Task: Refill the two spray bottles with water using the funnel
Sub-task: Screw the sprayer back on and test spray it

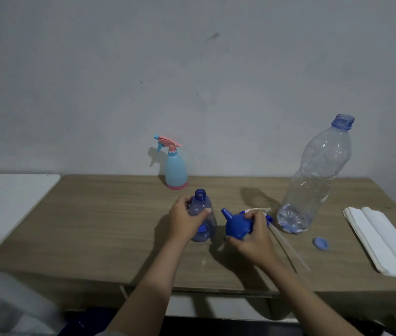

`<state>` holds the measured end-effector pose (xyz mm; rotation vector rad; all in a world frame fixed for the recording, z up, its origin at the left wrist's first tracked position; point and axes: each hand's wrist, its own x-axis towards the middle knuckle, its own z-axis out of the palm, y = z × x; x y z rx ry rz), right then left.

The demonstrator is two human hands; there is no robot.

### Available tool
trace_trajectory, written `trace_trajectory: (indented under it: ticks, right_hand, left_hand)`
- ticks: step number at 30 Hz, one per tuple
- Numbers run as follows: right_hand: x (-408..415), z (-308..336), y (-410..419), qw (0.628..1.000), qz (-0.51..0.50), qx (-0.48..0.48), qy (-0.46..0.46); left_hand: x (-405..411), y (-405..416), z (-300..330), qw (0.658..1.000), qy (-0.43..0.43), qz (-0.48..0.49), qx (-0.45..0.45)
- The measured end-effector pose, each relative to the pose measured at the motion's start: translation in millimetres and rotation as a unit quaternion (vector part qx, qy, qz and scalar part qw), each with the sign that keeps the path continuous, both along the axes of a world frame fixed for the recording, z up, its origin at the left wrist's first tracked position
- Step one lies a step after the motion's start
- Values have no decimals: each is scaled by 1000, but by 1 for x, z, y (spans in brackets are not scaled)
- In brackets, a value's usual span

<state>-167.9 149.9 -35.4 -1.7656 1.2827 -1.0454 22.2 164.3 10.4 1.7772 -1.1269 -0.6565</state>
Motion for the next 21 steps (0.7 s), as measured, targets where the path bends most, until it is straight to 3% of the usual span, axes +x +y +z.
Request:
trace_trajectory:
  ticks: [8,12,15,18,21]
  right_hand:
    - [-4,-62,26,998,-61,25,17]
    - [-6,-64,27,998,-47,31,8]
    - [-18,-58,27,998,-50,-31,-14]
    - [-32,-46,14,989,-121,-88,-19]
    - [-37,-36,-11,983,-175,-62,-10]
  left_hand:
    - [-2,1,-5,999,32,3,-12]
    - [-2,0,-8,999,41,1,-23]
    - [-3,-1,-10,998,51,3,-39]
    - [-4,-2,-12,997,59,8,-49]
    - [-4,-3,-14,996,63,14,-53]
